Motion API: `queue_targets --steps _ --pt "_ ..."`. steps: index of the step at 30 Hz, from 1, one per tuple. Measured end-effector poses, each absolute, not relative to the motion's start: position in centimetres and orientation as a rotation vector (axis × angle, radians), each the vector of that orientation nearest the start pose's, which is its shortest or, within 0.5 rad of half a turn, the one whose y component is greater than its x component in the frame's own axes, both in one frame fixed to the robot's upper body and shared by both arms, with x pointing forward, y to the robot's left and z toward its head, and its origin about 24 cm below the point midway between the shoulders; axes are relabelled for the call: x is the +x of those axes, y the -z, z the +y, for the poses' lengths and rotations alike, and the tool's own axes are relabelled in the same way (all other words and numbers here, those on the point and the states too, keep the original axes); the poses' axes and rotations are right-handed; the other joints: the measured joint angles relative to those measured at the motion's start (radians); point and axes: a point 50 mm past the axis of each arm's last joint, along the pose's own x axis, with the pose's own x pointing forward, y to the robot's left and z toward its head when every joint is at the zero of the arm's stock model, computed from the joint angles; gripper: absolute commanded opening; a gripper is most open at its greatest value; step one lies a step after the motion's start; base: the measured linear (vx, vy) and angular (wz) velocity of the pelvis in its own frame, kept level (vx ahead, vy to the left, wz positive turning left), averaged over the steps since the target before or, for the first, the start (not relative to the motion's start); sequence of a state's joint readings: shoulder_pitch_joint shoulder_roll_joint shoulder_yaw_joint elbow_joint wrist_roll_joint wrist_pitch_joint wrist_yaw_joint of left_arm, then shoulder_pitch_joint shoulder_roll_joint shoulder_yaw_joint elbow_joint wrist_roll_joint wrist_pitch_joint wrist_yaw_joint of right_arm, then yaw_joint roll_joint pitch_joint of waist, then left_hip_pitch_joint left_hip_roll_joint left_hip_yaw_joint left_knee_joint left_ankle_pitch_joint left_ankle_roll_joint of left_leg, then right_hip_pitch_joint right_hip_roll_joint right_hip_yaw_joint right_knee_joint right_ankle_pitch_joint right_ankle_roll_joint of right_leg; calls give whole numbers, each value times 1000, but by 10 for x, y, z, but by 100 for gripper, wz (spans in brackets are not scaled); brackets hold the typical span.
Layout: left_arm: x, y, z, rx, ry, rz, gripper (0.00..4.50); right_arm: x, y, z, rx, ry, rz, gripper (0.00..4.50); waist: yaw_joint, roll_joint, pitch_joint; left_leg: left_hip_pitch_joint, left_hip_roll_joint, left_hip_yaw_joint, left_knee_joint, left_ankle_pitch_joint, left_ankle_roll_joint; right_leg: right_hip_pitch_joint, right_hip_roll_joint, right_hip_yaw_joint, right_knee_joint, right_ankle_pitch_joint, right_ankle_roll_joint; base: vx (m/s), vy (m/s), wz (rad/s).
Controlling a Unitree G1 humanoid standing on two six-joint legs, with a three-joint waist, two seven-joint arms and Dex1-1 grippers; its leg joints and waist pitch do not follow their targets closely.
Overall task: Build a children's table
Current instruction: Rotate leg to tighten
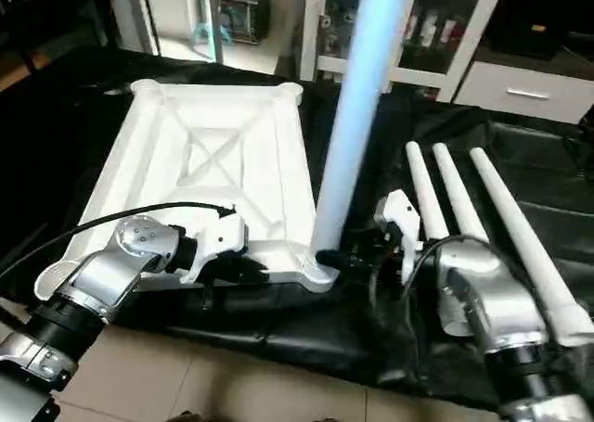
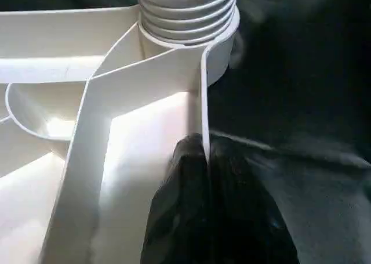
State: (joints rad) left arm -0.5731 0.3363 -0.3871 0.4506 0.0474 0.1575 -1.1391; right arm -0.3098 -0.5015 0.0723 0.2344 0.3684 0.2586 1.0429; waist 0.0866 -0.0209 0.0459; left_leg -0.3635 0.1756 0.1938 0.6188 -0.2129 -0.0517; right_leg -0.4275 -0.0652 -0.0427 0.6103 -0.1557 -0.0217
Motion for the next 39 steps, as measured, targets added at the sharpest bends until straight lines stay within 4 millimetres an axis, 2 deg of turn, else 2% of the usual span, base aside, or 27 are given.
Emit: queue_targets --steps 3,5,6,10,15,22,23,25,28,34,36,38,39 --pt "315 -53 92 466 1297 429 0 292 -63 -183 7 -889 225 189 -14 0 0 6 0 0 0 0 -1 3 0 0 0 -1 3 0 0 0" --pt "318 -51 88 448 1252 440 0 295 -59 -179 30 -809 217 189 -24 0 0 11 0 -2 0 0 -1 9 0 -1 -1 -1 4 0 0 0" --pt "323 -51 84 440 1200 452 0 300 -55 -171 59 -710 204 189 -34 0 0 13 0 -3 0 0 -2 10 1 -2 -1 -1 5 0 0 0" --pt "331 -53 71 429 1083 465 0 314 -51 -151 70 -489 180 188 -58 1 1 12 -1 -11 0 1 -3 10 2 -6 -5 -1 5 0 0 0" --pt "337 -55 64 414 993 472 0 326 -51 -130 97 -320 161 188 -71 1 1 4 -1 -22 0 1 -3 10 3 -17 -14 2 2 0 0 0" --pt "338 -58 67 419 978 463 0 329 -54 -125 89 -315 130 188 -64 1 1 5 0 -23 -6 0 -4 9 2 -20 -18 11 -6 0 0 0" --pt "339 -58 68 422 977 464 0 329 -54 -125 90 -320 127 223 -62 1 1 5 0 -23 -6 0 -4 9 2 -21 -18 11 -6 0 0 0" --pt "339 -58 70 420 979 463 0 328 -54 -125 93 -326 122 257 -59 1 1 5 0 -23 -7 0 -4 8 3 -21 -18 11 -6 0 0 0" --pt "336 -59 70 418 1014 459 0 327 -49 -129 118 -326 153 267 -50 5 4 5 0 -23 -8 1 -4 8 2 -21 -19 11 -6 0 0 0" --pt "334 -59 75 436 1056 444 0 317 -50 -140 151 -394 157 337 -35 12 8 4 -1 -22 -9 1 -4 9 0 -21 -20 11 -6 0 0 0" --pt "333 -59 76 442 1069 441 0 313 -52 -143 155 -428 162 342 -30 13 9 4 -1 -22 -9 1 -4 9 0 -21 -20 11 -6 0 0 0" --pt "331 -60 77 456 1100 431 0 305 -56 -151 138 -489 159 357 -23 14 9 4 -1 -22 -9 1 -4 9 -1 -22 -20 10 -4 0 0 0" --pt "328 -59 81 457 1125 428 0 297 -59 -163 114 -535 167 377 -19 14 10 5 -1 -20 -10 1 -4 9 -2 -22 -21 9 -3 0 0 0"
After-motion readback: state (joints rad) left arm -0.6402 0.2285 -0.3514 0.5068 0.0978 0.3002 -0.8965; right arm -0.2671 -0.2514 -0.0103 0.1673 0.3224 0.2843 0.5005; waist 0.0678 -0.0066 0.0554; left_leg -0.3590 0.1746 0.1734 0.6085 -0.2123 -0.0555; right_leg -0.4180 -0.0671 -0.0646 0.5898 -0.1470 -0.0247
